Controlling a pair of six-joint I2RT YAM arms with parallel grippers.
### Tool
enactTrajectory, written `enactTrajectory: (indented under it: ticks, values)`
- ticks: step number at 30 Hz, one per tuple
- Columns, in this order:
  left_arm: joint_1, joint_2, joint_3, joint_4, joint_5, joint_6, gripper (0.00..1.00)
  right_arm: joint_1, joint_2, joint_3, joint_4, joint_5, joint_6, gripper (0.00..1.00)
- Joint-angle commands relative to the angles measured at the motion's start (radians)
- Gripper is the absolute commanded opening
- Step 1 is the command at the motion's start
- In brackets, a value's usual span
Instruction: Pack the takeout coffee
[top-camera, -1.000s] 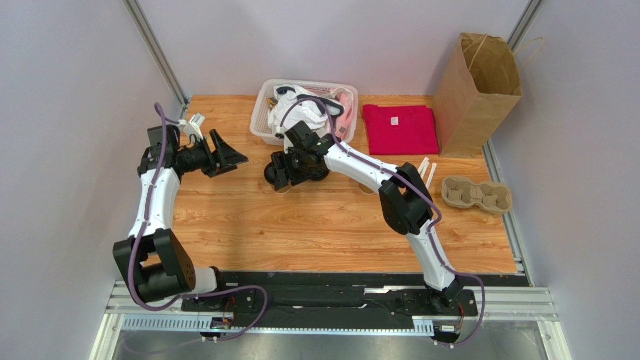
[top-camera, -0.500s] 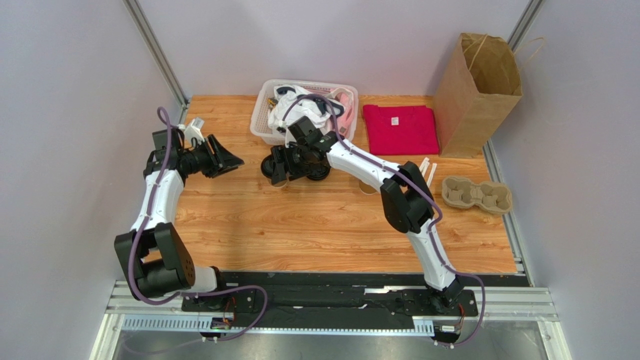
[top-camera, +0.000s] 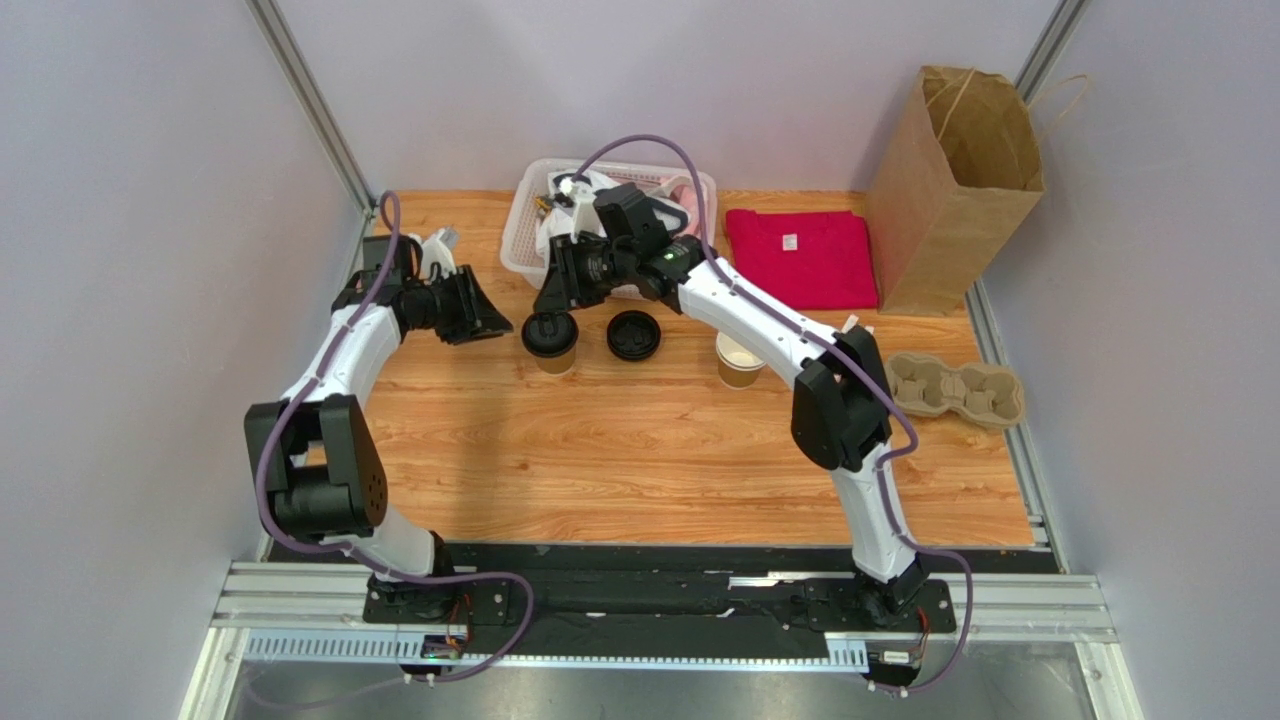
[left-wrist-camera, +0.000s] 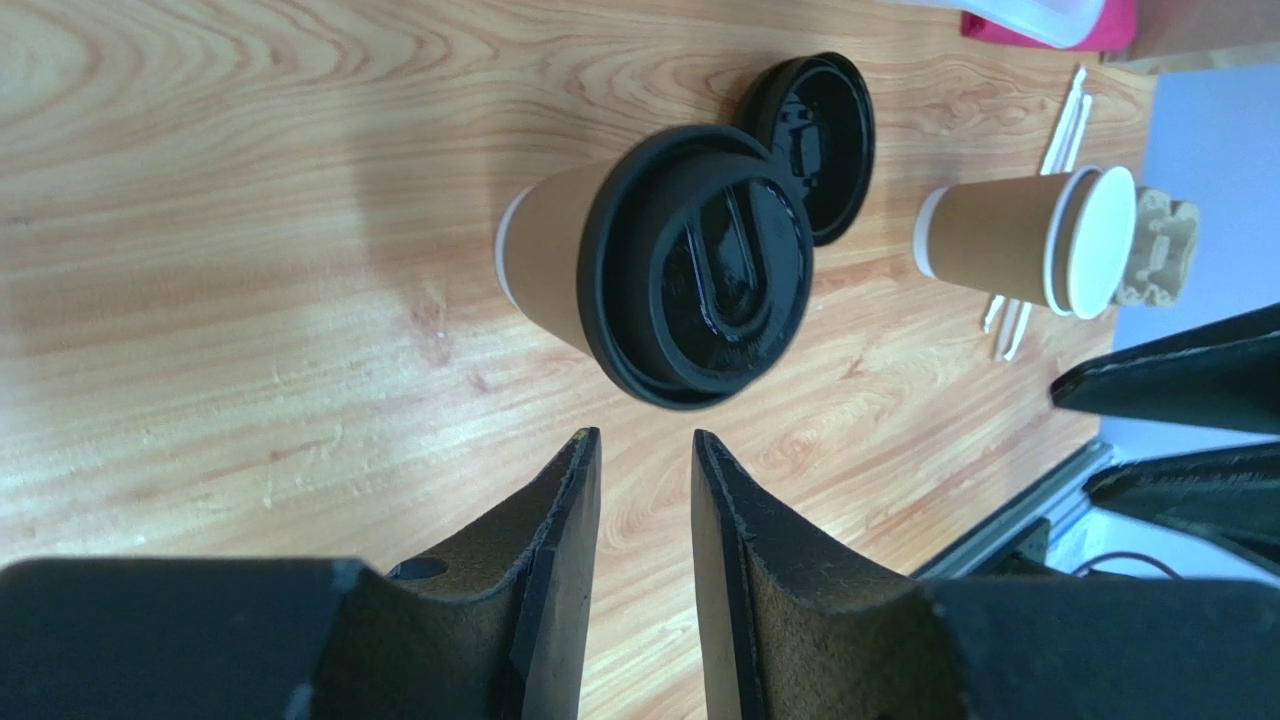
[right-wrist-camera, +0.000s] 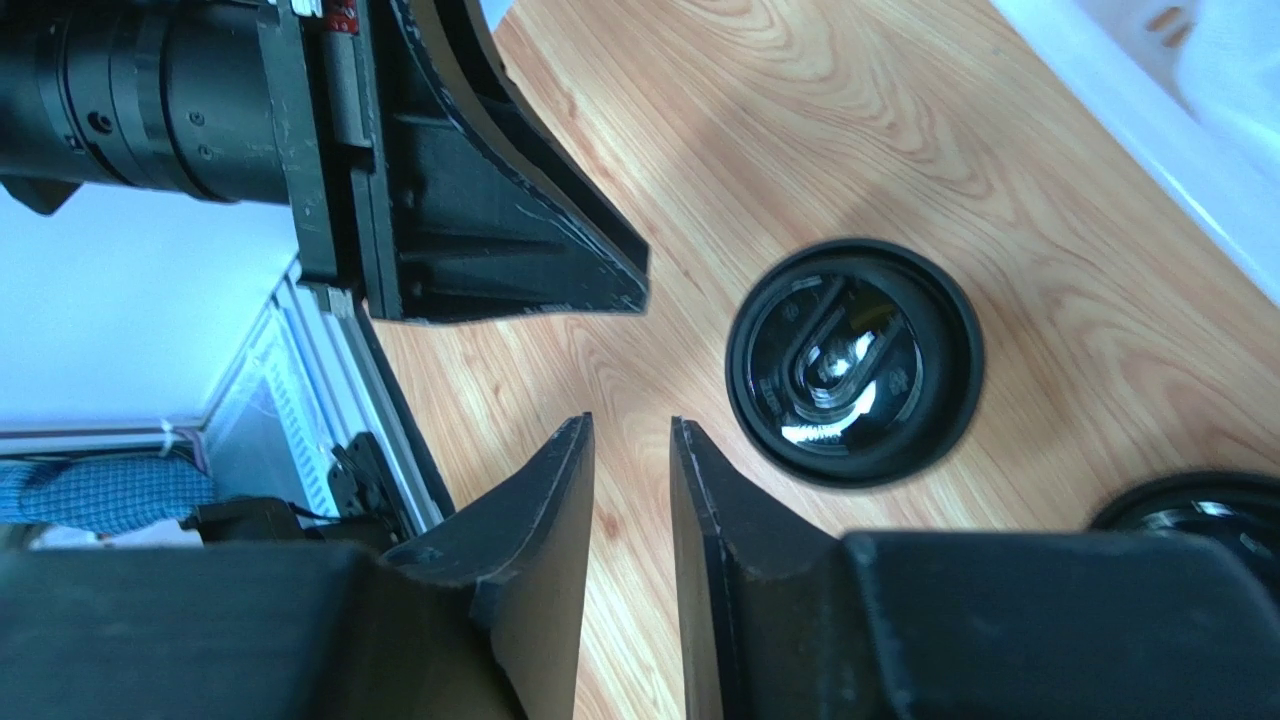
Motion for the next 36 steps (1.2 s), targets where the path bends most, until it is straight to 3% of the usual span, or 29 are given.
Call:
enactTrajectory:
  ticks: [1, 3, 11, 19, 36]
  values:
    - [-0.015, 0.043, 0.072, 0.0, -0.024, 0.034, 0.36, -0.002, 0.104, 0.052, 0.1, -0.105, 0.084, 0.27]
    - [-0.021, 0.057, 0.076, 0.0, -0.025, 0.034, 0.36, -0.009, 0.128, 0.03, 0.19, -0.179, 0.151, 0.24]
    - [-0.029, 0.075, 0.07, 0.011, -0.03, 0.034, 0.34, -0.038, 0.17, -0.036, 0.385, -0.234, 0.291, 0.17]
    - [-0.056, 0.095, 0.075, 0.015, -0.043, 0.045, 0.32, -0.046, 0.225, -0.049, 0.41, -0.247, 0.347, 0.1]
    - [-0.079, 0.172, 0.115, 0.014, -0.073, 0.065, 0.28, -0.068, 0.289, -0.08, 0.388, -0.236, 0.31, 0.02]
